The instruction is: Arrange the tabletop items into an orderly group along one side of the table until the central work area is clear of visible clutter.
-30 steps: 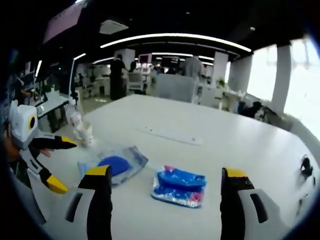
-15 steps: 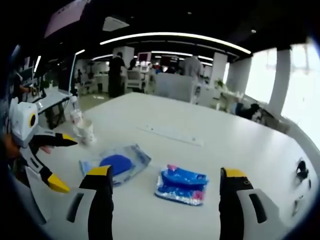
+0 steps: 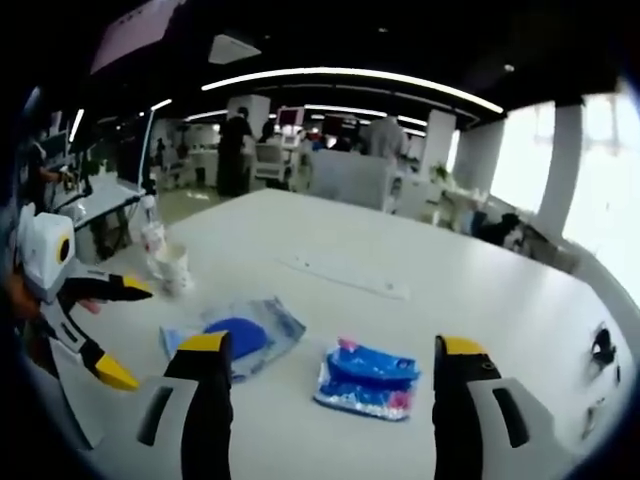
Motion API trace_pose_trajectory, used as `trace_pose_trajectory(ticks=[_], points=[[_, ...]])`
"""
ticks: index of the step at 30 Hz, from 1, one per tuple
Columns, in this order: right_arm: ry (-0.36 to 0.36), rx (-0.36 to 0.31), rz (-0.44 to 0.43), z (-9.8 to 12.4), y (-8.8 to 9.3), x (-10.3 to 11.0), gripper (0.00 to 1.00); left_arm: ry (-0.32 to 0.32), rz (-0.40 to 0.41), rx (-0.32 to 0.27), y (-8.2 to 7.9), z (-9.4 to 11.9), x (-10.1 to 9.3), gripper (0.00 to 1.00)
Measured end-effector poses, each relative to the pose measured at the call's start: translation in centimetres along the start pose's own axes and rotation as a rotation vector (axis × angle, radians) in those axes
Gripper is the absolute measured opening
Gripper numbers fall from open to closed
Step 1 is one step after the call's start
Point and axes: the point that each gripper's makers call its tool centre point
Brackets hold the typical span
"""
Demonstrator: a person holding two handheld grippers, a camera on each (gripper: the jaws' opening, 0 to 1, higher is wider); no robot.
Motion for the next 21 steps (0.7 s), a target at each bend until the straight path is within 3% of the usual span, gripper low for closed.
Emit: trace_pose_trajectory(ticks=[5,21], points=[[-0.044,0.006,0.041,-0.7,0.2,1.1,0.77,-0.038,0.032,-0.006,0.3,0.2,1.0,0.88],[-0.1,0.005,0.082,-2.3,0.4,1.6,0.75,-0.076,0.043,0.017,2.2,0.1,1.9,0.84]])
Point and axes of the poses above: the point that each gripper's makers call its tool centre point, and the gripper's own axes: z roughly backward along the fingers, x roughly to its left, y roughly out of its underside, and after that the axes turned 1 degree about -x, right-handed
